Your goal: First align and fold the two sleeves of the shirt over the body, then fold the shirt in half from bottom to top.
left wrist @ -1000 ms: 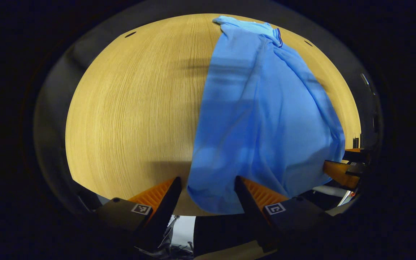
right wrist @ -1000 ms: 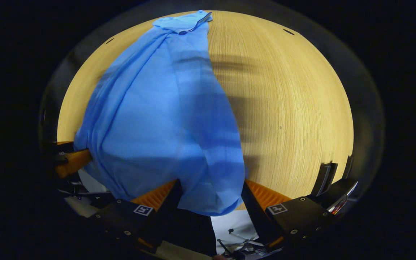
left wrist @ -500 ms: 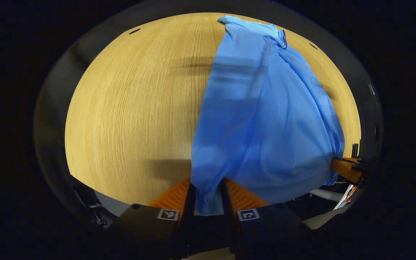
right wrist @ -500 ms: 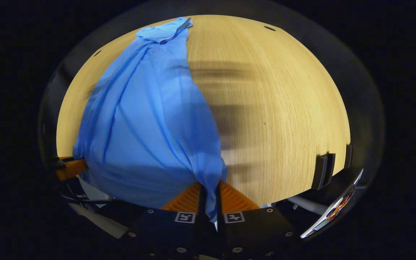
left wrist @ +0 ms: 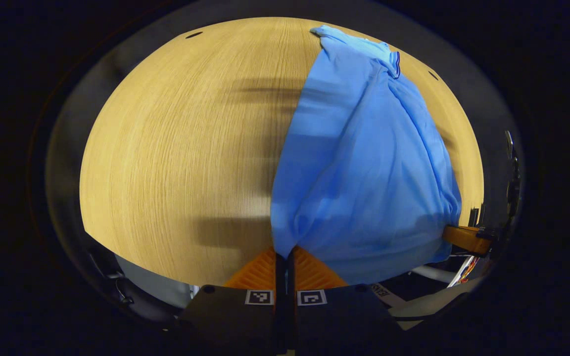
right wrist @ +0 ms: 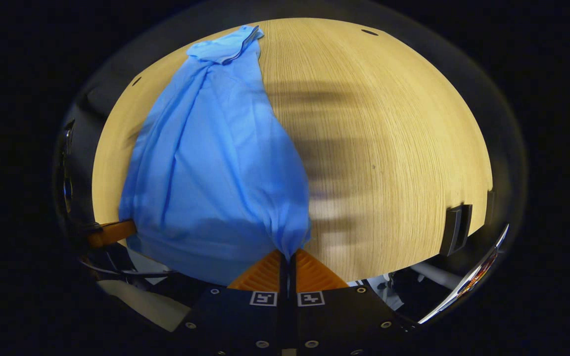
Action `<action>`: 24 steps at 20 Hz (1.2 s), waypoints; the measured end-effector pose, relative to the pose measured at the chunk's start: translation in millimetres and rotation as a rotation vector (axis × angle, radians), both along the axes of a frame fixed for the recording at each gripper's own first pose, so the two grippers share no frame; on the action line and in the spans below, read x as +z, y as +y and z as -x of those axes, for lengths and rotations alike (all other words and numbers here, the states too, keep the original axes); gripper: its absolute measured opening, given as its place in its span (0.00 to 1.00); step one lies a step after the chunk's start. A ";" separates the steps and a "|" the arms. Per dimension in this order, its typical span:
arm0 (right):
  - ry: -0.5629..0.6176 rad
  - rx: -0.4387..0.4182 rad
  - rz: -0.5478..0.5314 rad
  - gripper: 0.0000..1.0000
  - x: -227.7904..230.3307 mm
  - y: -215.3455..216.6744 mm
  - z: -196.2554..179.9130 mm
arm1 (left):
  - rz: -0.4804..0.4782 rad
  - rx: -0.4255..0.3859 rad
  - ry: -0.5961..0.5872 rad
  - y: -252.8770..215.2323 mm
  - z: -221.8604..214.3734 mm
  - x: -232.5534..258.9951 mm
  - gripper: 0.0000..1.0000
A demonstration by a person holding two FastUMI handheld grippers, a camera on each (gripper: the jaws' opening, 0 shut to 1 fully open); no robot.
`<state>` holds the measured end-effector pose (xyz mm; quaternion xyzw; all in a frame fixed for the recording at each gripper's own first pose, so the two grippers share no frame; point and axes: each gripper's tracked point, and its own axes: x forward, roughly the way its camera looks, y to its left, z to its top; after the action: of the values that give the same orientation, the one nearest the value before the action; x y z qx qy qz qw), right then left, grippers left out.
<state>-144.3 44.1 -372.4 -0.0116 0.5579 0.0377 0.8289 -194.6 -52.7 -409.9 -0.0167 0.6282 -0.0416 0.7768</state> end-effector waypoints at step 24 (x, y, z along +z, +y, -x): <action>-0.442 0.070 -0.054 0.00 194.7 41.6 -265.8 | 0.022 -0.071 -0.408 -28.7 -304.3 142.3 0.04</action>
<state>121.6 85.7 -177.7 -0.0168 0.3608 0.0780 0.9292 109.7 -81.5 -267.6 0.0058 0.4575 -0.0782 0.8857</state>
